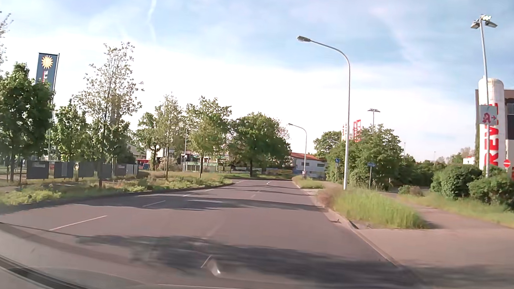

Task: Follow the waypoints while adhering to traffic rules and regulations

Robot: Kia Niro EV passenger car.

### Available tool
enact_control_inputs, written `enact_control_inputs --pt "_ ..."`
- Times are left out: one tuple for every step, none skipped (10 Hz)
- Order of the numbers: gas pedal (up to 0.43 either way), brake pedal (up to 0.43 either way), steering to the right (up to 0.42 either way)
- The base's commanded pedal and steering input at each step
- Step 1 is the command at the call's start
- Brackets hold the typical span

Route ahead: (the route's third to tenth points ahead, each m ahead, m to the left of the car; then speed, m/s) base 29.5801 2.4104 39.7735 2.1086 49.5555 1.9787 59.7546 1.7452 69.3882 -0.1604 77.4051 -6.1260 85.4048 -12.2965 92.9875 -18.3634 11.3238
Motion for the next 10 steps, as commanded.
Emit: enact_control_inputs --pt "0.0 0.0 0.0" --pt "0.0 0.0 0.0" --pt "0.0 0.0 0.0" --pt "0.0 0.0 0.0" --pt "0.0 0.0 0.0" --pt "0.0 0.0 0.0" --pt "0.0 0.0 0.0" --pt "0.0 0.0 0.0" --pt "0.0 0.0 0.0" --pt "0.0 0.0 0.0"
